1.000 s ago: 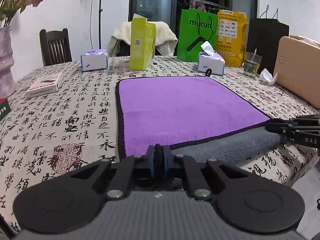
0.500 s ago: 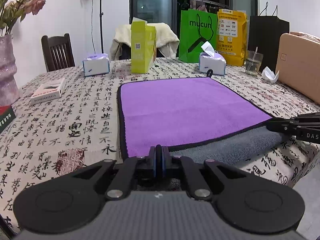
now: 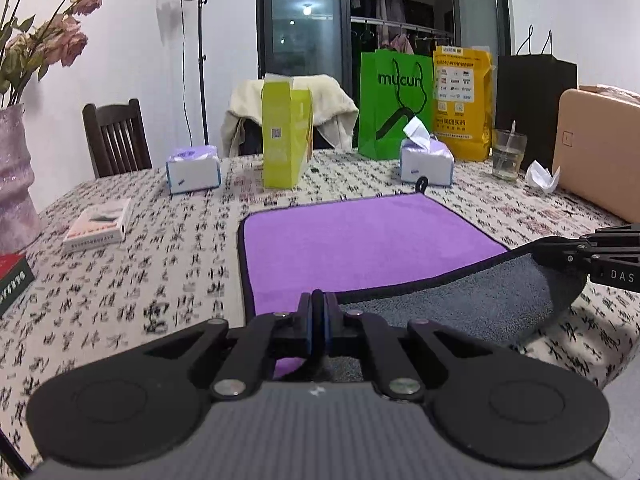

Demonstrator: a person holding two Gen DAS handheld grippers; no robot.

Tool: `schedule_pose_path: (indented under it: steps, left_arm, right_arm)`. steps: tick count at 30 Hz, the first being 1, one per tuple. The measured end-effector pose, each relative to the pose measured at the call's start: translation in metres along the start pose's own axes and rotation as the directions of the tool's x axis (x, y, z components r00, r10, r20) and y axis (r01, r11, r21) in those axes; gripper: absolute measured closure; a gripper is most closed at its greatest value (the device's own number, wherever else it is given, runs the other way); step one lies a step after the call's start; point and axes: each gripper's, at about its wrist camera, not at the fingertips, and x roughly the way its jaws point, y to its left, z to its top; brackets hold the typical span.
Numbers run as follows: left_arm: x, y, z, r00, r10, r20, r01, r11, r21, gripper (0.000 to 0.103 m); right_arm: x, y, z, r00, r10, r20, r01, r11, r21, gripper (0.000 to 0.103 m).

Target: Fold towel

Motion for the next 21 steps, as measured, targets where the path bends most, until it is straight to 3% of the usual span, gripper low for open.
schedule_pose_path:
  steps: [21]
  left_arm:
    - [0.069, 0.029, 0.069, 0.997, -0.027, 0.076, 0.023, 0.998, 0.058, 0.098]
  right_arm:
    - [0.073, -0.046, 0.072, 1.000, 0.026, 0.010, -0.026, 0.999, 0.027, 0.099]
